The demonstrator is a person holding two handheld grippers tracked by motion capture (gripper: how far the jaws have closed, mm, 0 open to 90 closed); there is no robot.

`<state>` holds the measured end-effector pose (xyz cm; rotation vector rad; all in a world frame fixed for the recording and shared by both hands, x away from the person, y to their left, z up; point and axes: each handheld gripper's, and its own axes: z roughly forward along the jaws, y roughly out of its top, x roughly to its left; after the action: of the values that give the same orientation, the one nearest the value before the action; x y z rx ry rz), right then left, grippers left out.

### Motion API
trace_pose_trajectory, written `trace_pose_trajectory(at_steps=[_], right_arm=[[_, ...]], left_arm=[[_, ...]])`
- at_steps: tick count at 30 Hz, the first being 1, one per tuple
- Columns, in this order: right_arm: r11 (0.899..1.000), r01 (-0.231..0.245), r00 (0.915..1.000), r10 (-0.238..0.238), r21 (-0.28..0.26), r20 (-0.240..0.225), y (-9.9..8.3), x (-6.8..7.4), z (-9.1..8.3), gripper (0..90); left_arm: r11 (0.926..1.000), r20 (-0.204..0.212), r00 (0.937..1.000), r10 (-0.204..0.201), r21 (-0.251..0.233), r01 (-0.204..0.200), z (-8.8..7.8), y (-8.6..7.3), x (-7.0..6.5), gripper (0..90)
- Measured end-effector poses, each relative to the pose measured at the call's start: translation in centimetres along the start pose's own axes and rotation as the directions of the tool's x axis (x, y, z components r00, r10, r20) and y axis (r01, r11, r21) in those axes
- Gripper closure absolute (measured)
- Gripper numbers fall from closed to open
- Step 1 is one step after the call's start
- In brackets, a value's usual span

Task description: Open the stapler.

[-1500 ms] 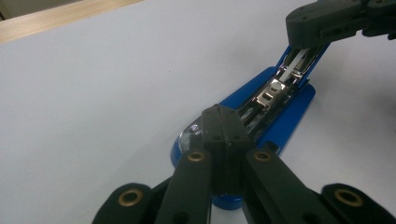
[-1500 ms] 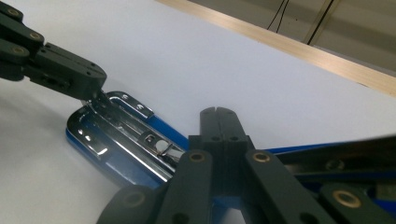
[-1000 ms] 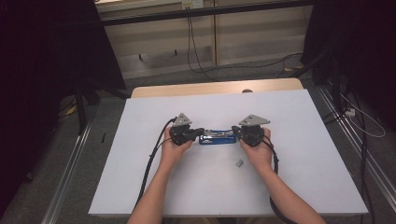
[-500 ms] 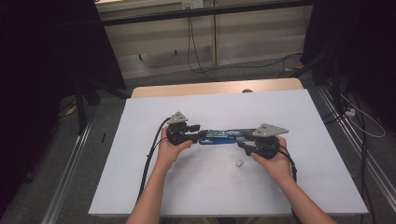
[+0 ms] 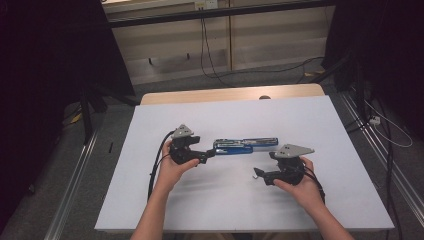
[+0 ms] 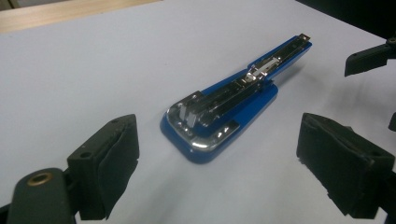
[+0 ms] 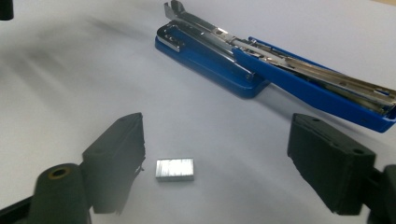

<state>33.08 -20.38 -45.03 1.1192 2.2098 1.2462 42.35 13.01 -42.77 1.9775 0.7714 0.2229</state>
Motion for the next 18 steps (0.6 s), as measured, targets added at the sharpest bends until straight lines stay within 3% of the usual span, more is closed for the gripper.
trace_pose_trajectory(at_steps=[3,6,8,11,18], right_arm=[[1.000,0.006,0.9999,-0.006,0.007,-0.008,0.0,0.5,-0.1,18.6],[0.999,0.013,0.9995,-0.012,0.029,-0.031,-0.3,1.3,-0.4,25.4],[0.999,0.011,0.9989,-0.008,0.052,-0.046,-0.8,1.7,-0.3,28.2],[0.996,0.038,0.9974,-0.032,0.086,-0.065,-1.4,2.2,-0.3,37.2],[0.992,0.037,0.9972,-0.029,0.121,-0.069,-1.7,2.4,0.0,50.7]], left_arm=[[1.0000,-0.044,0.9990,0.005,-0.007,-0.006,-1.1,-0.7,0.2,11.9],[0.9985,-0.077,0.9965,-0.032,-0.046,0.028,-2.4,-1.6,0.2,11.9],[0.9979,-0.092,0.9951,-0.035,-0.057,0.030,-3.2,-2.1,0.1,12.0],[0.9972,-0.108,0.9936,-0.035,-0.069,0.028,-4.0,-2.7,0.0,12.0],[0.9980,-0.125,0.9915,-0.037,-0.055,0.030,-4.7,-3.4,0.0,12.0]])
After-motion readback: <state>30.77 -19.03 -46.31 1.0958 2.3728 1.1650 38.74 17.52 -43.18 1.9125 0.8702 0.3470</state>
